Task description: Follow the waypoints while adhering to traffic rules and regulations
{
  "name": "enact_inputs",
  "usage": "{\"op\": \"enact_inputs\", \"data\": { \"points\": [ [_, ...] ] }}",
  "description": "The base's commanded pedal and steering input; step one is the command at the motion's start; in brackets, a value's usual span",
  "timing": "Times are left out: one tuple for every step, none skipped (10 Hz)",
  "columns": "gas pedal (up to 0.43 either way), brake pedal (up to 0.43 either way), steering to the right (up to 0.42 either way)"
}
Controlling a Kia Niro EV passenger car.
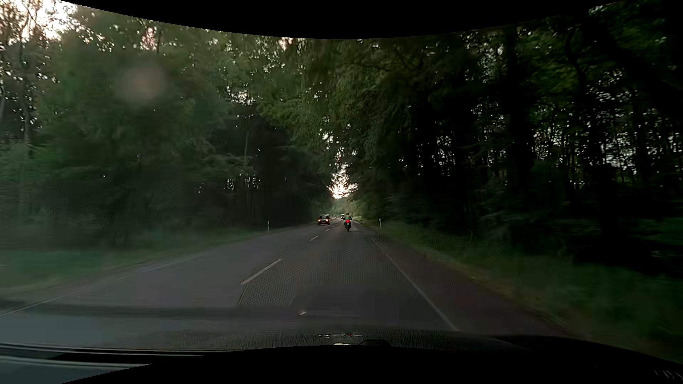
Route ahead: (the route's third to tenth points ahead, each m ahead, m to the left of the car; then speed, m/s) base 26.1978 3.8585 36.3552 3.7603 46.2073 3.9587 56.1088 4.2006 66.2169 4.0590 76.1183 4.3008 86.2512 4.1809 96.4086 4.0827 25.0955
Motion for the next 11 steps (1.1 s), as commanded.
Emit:
{"op": "enact_inputs", "data": {
  "points": [
    [0.15, 0.0, -0.002],
    [0.15, 0.0, -0.002],
    [0.15, 0.0, -0.003],
    [0.15, 0.0, -0.004],
    [0.15, 0.0, -0.004],
    [0.15, 0.0, -0.004],
    [0.15, 0.0, -0.004],
    [0.15, 0.0, -0.004],
    [0.138, 0.0, -0.004],
    [0.138, 0.0, -0.004],
    [0.13, 0.0, -0.005]
  ]
}}
